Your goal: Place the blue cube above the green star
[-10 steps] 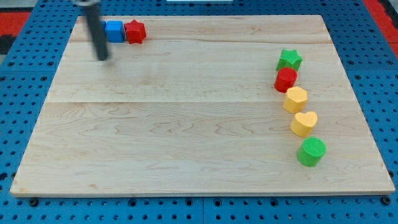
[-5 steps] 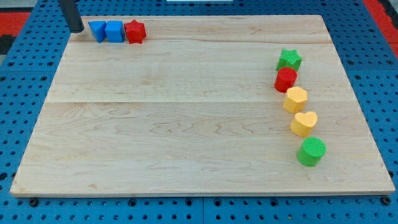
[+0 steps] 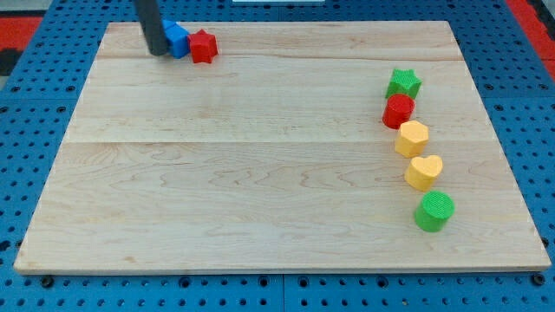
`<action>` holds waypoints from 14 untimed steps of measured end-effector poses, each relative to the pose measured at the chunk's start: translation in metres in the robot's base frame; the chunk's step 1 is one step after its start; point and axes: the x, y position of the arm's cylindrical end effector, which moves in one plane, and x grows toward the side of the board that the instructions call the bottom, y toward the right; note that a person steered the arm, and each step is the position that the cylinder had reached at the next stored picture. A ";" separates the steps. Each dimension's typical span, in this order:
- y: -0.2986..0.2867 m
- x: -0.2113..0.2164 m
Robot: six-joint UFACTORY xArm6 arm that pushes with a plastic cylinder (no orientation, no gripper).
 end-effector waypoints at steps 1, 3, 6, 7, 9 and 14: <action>0.011 -0.005; -0.098 -0.013; 0.003 -0.031; -0.022 -0.039; -0.025 -0.068; 0.127 -0.051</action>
